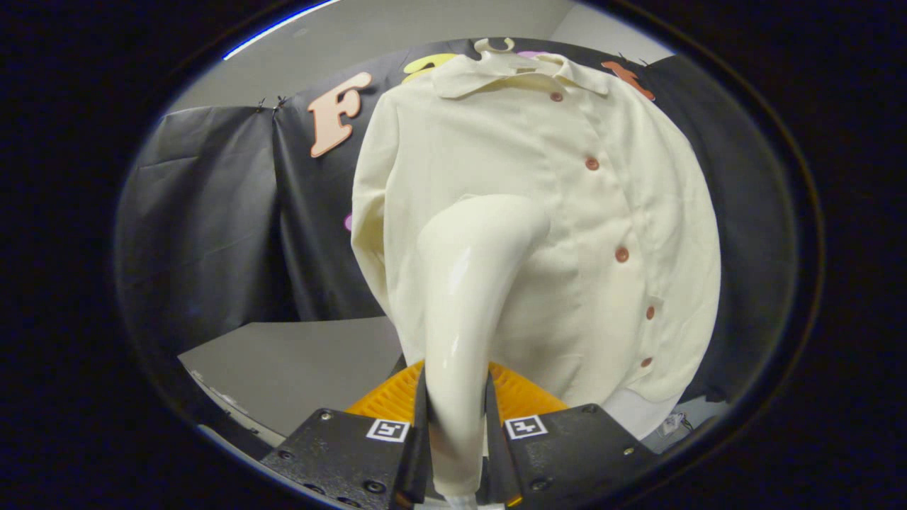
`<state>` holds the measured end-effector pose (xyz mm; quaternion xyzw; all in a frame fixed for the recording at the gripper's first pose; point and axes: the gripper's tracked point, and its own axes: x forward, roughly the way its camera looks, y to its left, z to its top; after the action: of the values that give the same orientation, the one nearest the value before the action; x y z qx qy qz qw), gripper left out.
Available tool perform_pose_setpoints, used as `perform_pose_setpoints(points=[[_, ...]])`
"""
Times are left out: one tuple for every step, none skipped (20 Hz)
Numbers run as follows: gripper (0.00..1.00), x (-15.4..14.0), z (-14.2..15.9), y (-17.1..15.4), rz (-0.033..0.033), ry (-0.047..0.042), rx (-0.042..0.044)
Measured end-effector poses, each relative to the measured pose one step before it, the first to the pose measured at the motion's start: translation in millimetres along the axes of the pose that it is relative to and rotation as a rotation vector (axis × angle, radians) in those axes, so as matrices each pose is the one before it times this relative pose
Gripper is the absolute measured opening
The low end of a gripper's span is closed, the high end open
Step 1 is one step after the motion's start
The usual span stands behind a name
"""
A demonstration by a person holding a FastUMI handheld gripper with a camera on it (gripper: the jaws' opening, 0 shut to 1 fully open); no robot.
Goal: Iron the clothes twice with a garment steamer, once on the left side and once on the right side.
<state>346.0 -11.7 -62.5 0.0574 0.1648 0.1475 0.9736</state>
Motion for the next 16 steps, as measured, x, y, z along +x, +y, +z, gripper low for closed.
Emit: perform_pose_setpoints(points=[[0.35,-0.62,-9.13,-0.17,0.00718,0.01366,-0.00054],[0.35,-0.12,-9.16,-1.58,0.00102,0.01623,0.00056],[0.35,0.67,-9.97,-2.87,-0.00071,0.01820,0.00157],[0.35,-0.27,-11.79,-2.18,0.00168,0.01786,0.00285],[0.35,-0.29,-13.12,-1.16,0.00229,0.01771,0.00361],[0.35,0.34,-12.43,-1.47,0.00385,0.01729,0.00001],[0.35,0.74,-11.50,-2.28,0.00309,0.01586,0.00004],[0.35,1.24,-11.96,-1.51,0.00201,0.01637,-0.00115],[0.35,0.56,-14.12,-3.39,-0.00004,0.01823,-0.00021],[0.35,1.04,-11.31,-1.70,0.00156,0.01477,-0.00123],[0.35,1.01,-11.47,-2.30,0.00258,0.01176,0.00144],[0.35,0.98,-8.34,-2.14,0.00283,0.01263,0.00776],[0.35,1.35,-8.32,-2.39,0.00017,0.00904,0.01079],[0.35,2.63,-5.03,-0.66,0.00057,0.00748,0.00866],[0.35,3.11,-6.56,-0.63,-0.00093,0.01028,0.00680],[0.35,2.71,-6.29,-1.17,-0.00057,0.00927,0.00402]])
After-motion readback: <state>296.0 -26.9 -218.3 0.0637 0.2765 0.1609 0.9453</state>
